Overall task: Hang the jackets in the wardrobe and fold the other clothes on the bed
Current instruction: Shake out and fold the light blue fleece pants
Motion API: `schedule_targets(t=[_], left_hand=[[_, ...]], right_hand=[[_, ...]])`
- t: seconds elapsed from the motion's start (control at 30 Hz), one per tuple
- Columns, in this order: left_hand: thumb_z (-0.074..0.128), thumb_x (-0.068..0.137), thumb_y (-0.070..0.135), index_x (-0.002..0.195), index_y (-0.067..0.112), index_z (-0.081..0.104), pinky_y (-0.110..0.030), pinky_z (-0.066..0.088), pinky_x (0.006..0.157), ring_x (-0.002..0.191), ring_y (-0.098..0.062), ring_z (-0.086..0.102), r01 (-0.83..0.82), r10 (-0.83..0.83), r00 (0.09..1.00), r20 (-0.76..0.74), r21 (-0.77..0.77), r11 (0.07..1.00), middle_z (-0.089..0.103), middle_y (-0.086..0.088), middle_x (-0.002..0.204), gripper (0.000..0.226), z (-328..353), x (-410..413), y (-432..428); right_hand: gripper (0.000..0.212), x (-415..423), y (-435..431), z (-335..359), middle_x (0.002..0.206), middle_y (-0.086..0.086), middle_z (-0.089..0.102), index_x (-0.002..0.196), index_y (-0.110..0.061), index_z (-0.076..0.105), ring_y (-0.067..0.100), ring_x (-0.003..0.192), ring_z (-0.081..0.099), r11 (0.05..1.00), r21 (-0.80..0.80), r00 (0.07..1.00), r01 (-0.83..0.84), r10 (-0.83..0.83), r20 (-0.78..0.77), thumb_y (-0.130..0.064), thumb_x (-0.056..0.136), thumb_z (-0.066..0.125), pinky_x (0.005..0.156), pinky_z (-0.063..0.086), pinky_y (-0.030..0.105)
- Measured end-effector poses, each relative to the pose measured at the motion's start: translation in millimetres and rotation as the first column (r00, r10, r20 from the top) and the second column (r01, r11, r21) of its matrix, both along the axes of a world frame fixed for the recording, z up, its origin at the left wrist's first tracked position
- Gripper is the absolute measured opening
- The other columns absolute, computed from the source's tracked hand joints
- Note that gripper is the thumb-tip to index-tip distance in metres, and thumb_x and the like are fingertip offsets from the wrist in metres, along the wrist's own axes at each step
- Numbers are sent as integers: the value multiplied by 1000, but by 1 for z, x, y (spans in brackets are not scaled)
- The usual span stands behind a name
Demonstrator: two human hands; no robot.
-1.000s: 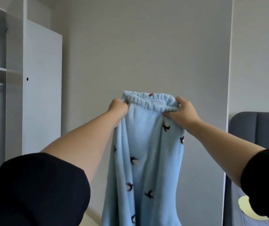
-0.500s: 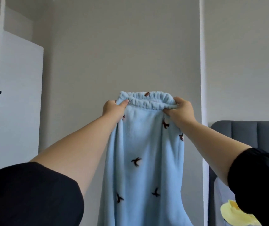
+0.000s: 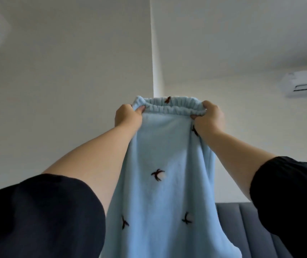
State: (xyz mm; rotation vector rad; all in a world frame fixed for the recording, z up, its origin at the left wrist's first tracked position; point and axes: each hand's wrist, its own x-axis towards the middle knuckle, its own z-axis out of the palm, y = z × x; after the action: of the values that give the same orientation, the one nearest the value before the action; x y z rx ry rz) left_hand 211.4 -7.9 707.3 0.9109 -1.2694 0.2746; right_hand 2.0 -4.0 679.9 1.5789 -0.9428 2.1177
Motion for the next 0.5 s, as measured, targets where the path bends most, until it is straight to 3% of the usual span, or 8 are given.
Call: schedule_targets(t=[0.1,0.2,0.33,0.43,0.5], left_hand=[[52,95,41,101,4,63,-26,33,71,99,-32,59,86,-81,994,74,-71,994,64,-14,105,39,48,-36,11],[49,97,39,116,0,60,-25,33,77,114,-35,55,195,-180,976,123,-124,973,61,-21,122,46,87,-63,26],[50,97,40,112,3,63,-24,34,74,105,-30,58,335,-305,933,194,-151,930,64,-15,109,42,108,-92,32],[58,93,39,113,5,62,-28,39,76,93,-24,55,450,-443,861,249,30,893,61,-7,104,39,107,-98,24],[66,88,36,107,6,63,-28,42,70,86,-21,52,395,-455,838,303,240,887,60,-6,97,36,98,-96,14]], right_hand=[[12,-41,28,40,81,1,61,82,-19,54,27,78,57,988,-107,993,113,-110,29,-13,77,63,63,37,27],[14,-72,61,74,77,-1,57,81,-18,49,27,74,53,955,-205,977,214,-206,59,-15,77,63,59,33,28],[16,-101,87,95,82,3,60,81,-20,49,29,78,54,909,-234,939,345,-330,101,-21,77,64,63,38,30],[17,-123,99,97,78,3,59,84,-21,59,25,77,54,922,-32,922,386,-387,-22,-25,75,74,61,40,25],[24,-138,107,92,69,3,50,82,-19,58,20,65,47,923,267,958,276,-241,-158,-21,73,79,45,35,16]])
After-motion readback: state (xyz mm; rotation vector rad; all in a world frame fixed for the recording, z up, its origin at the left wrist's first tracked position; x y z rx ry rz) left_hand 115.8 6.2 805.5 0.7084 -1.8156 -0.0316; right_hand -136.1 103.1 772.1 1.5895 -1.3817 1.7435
